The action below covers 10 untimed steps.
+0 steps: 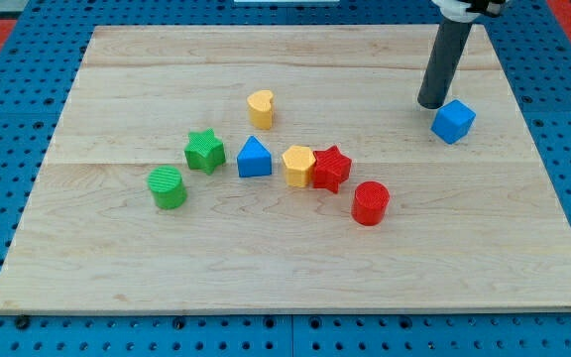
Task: Slide the red star to the top right
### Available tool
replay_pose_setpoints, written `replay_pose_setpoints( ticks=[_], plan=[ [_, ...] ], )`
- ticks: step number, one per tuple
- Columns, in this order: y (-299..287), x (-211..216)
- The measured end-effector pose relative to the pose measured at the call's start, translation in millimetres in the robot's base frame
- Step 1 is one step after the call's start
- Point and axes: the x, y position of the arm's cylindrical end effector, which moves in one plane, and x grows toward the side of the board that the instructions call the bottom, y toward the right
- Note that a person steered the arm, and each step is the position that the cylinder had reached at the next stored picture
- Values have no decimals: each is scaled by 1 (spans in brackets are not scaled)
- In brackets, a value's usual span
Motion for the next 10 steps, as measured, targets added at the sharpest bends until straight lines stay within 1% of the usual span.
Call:
replay_pose_setpoints(
  ticks=[3,4,5,6,7,8,9,10],
  plan=[
    [1,0],
    [-11,0],
    [-47,11],
    [-35,63],
    [15,128],
    [-45,192],
    [-130,132],
    [-150,79]
  ],
)
